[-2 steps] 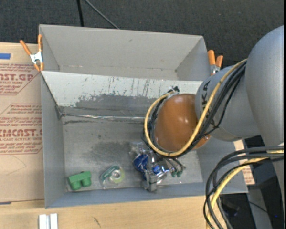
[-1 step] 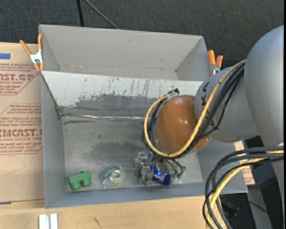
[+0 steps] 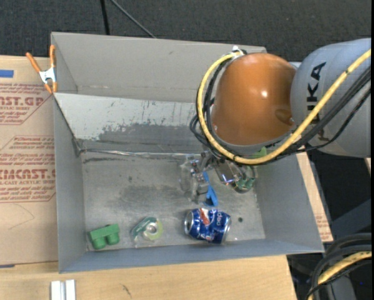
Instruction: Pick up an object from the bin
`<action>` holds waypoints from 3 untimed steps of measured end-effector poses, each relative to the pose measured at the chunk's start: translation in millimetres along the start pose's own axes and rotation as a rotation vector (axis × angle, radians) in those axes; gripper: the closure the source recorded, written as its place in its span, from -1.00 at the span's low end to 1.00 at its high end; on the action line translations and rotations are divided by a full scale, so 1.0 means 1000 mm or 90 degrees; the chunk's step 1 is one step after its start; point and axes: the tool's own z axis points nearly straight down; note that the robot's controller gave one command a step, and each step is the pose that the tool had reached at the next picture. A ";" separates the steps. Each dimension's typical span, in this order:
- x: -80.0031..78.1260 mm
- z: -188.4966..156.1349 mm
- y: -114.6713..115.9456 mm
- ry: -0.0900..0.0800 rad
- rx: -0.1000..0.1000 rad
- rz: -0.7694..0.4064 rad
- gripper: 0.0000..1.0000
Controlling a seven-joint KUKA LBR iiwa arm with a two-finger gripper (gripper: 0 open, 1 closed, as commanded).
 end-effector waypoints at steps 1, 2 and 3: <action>0.030 0.047 -0.004 0.009 -0.003 -0.259 1.00; 0.011 0.041 -0.019 0.005 -0.001 -0.248 1.00; 0.012 0.041 -0.018 0.005 -0.003 -0.249 -1.00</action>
Offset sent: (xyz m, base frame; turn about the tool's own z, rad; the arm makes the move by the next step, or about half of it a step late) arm -0.0268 -0.0112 -0.0453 -0.4068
